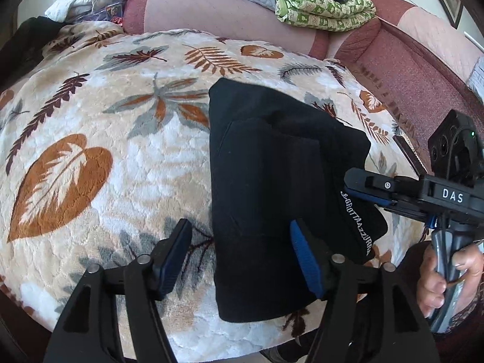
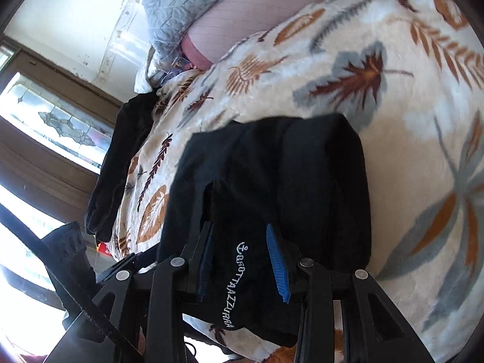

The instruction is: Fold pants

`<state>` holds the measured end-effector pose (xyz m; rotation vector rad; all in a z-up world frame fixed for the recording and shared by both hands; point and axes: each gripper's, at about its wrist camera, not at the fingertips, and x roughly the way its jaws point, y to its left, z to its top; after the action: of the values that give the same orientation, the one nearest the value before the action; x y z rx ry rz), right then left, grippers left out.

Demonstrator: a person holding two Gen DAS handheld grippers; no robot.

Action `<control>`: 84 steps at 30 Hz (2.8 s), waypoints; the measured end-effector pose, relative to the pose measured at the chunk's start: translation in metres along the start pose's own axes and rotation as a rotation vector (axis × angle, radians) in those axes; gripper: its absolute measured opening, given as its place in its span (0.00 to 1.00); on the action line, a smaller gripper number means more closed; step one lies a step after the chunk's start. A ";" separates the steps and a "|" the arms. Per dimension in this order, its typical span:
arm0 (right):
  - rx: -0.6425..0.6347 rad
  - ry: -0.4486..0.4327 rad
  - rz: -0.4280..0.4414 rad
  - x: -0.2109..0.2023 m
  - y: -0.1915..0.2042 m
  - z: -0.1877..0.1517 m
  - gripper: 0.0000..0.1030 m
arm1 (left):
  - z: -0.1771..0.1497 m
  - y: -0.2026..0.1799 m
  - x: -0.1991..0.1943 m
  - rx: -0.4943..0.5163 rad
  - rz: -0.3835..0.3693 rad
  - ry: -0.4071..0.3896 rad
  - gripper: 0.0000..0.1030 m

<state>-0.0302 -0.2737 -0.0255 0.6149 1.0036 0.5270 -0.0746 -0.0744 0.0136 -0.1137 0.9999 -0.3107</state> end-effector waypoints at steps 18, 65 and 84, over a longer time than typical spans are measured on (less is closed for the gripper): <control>-0.065 -0.152 0.021 -0.008 0.026 0.030 0.57 | -0.006 0.044 -0.056 -0.063 0.034 -0.034 0.77; 0.120 -0.184 -0.020 -0.016 -0.040 -0.009 0.76 | 0.068 0.054 0.049 -0.261 -0.115 0.107 1.00; 0.013 -0.182 -0.099 0.003 -0.025 -0.014 0.84 | 0.078 0.015 0.077 -0.028 -0.154 0.153 1.00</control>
<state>-0.0377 -0.2862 -0.0498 0.6099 0.8609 0.3705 0.0320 -0.0875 -0.0101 -0.1955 1.1496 -0.4509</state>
